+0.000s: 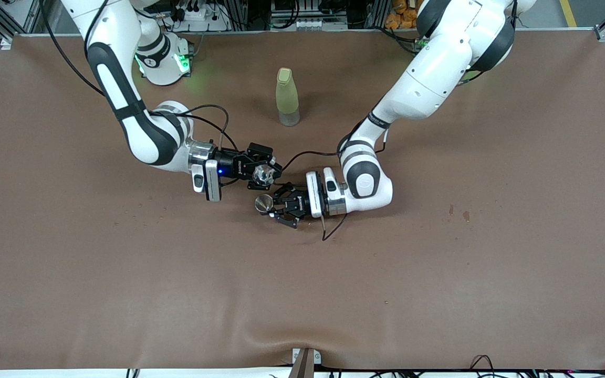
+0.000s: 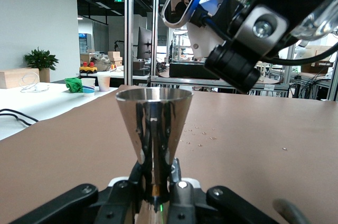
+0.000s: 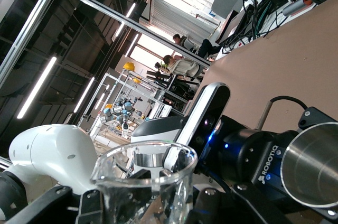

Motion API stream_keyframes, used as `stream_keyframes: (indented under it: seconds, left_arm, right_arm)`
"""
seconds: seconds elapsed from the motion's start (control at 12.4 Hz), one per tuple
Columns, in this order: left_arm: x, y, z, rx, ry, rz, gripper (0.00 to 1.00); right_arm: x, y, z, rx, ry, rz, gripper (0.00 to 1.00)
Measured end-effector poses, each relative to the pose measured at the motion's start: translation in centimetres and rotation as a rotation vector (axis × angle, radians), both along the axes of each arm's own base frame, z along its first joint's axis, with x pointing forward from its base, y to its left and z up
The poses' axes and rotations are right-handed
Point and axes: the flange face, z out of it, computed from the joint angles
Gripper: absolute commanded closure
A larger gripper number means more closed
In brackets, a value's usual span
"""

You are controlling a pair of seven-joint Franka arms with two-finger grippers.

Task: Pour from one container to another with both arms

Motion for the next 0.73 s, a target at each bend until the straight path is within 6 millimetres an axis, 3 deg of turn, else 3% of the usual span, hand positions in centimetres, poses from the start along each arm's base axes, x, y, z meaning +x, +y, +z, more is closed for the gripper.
stream_keyframes:
  seconds: [0.73]
  left_arm:
    - [-0.85, 0.30, 0.00, 0.012, 0.013, -0.007, 1.00]
  right_arm:
    - [0.00, 0.09, 0.73, 0.033, 0.173, 0.006, 1.00]
